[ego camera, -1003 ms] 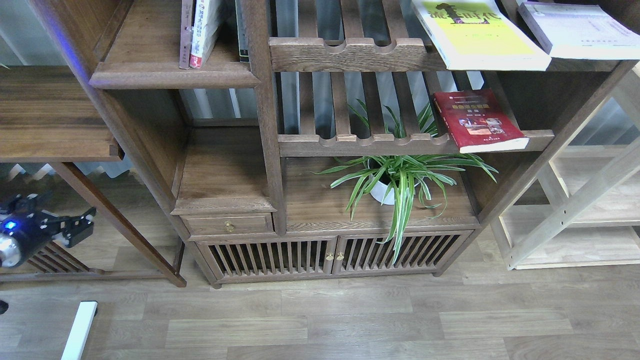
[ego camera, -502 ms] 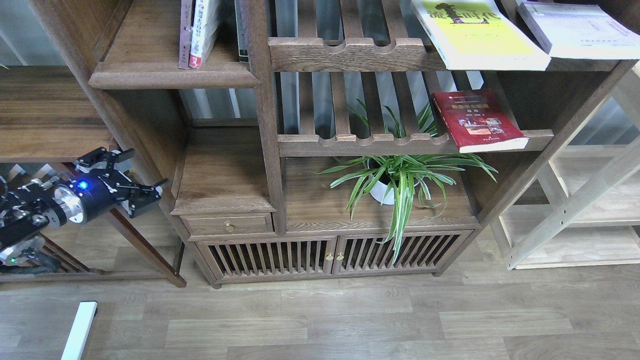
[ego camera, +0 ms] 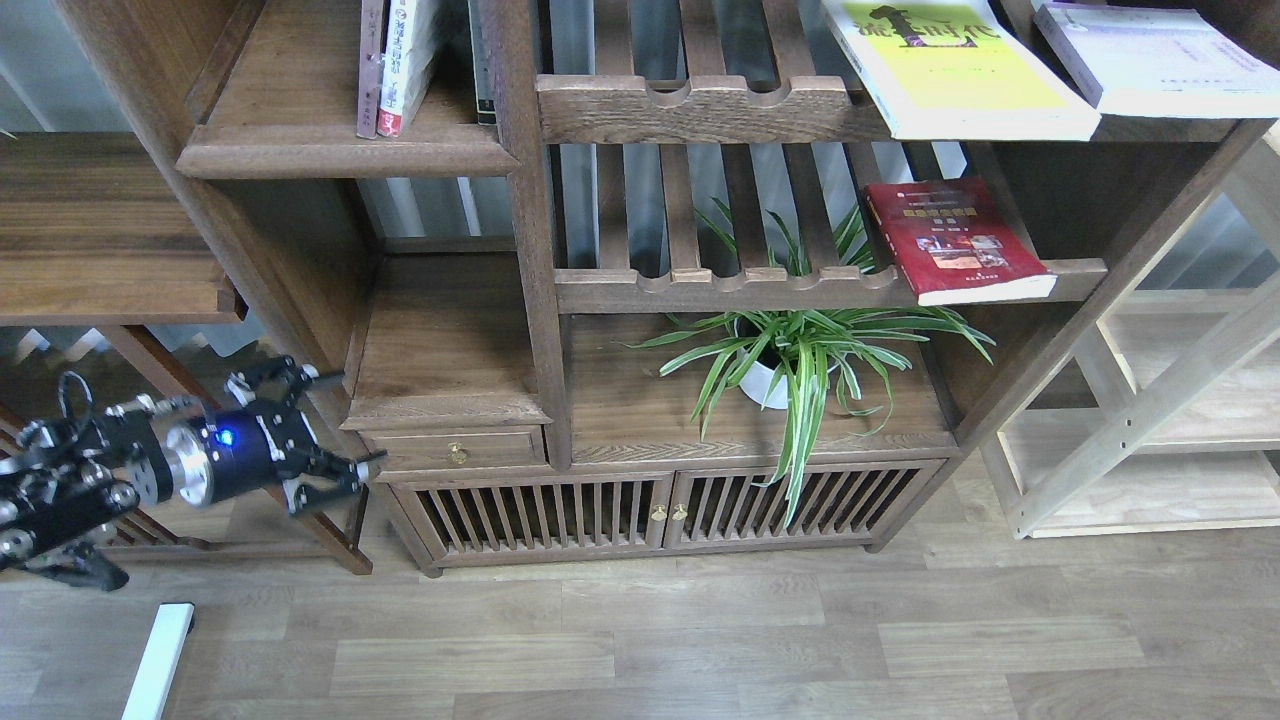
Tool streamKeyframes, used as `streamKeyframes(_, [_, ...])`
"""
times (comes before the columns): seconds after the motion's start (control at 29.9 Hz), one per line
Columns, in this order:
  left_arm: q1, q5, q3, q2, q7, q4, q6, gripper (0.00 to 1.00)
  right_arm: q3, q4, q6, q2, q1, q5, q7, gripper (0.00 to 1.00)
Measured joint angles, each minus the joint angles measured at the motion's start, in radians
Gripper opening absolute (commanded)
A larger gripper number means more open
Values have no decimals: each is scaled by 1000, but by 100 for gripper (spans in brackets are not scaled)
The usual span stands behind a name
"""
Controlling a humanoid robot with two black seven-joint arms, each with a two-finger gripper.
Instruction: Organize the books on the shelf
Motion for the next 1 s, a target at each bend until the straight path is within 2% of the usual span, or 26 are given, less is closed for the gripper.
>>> streamKeyframes(0.3, [30, -4, 8, -10, 0, 0, 34, 100, -9, 34, 14, 65, 5, -103, -1, 100])
streamKeyframes(0.47, [31, -9, 8, -4, 0, 0, 43, 100, -13, 39, 22, 86, 16, -120, -16, 100])
streamKeyframes(1.0, [64, -11, 6, 2, 0, 0, 85, 100, -17, 22, 133, 147, 109, -166, -49, 100])
